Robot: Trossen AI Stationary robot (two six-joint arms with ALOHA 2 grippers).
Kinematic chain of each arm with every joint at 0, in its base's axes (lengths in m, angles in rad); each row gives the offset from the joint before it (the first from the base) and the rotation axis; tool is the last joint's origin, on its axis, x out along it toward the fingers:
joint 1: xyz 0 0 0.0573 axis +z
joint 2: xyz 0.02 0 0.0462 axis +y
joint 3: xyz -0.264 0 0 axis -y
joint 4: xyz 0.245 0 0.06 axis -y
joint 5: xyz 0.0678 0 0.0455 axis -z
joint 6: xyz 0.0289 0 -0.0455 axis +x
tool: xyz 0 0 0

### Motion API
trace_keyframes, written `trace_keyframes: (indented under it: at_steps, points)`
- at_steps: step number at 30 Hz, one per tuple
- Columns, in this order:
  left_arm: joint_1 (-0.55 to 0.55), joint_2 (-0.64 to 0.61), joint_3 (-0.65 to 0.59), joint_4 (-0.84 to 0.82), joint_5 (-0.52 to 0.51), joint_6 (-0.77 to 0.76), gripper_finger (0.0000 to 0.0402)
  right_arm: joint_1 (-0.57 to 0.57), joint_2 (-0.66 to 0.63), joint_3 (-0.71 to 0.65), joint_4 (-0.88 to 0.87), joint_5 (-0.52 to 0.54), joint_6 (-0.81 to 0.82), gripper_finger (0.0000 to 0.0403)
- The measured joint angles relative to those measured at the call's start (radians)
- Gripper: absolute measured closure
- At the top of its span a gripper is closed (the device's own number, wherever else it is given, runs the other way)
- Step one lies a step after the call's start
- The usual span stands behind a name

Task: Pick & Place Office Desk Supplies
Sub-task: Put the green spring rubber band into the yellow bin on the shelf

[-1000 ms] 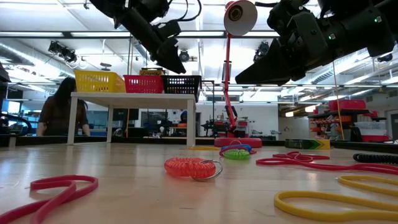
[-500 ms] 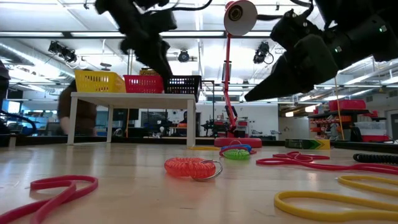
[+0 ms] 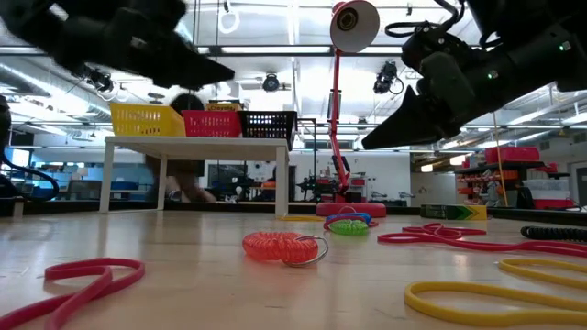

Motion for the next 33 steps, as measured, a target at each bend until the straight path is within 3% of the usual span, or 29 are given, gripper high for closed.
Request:
trace_keyframes:
  at_steps: [3,6,10,15,19,22,28,33]
  points:
    - [0.005,0.001,-0.127,0.243,-0.001,-0.065,0.0390,0.000,0.000,0.000,-0.021,0.051,0.077,0.0364]
    - [0.011,0.009,-0.197,0.360,-0.002,-0.096,0.0389,0.005,-0.022,0.044,-0.196,0.020,0.126,0.0326]
    - [0.011,0.009,-0.215,0.389,-0.016,-0.105,0.0388,0.038,-0.034,0.170,-0.515,-0.006,0.233,0.0284]
    - [0.011,0.010,-0.208,0.387,-0.019,-0.122,0.0388,0.084,0.017,0.280,-0.684,-0.050,0.290,0.0256]
    - [0.011,0.011,-0.208,0.383,-0.021,-0.129,0.0388,0.107,0.063,0.361,-0.894,-0.052,0.436,0.0247]
    - [0.011,0.011,-0.208,0.384,-0.026,-0.124,0.0388,0.072,0.086,0.382,-0.862,-0.072,0.498,0.0244]
    - [0.010,0.011,-0.208,0.376,-0.028,-0.126,0.0388,-0.006,0.191,0.383,-0.704,-0.233,0.474,0.0243]
    - [0.011,0.011,-0.208,0.370,-0.031,-0.126,0.0388,-0.006,0.239,0.393,-0.704,-0.243,0.496,0.0243]
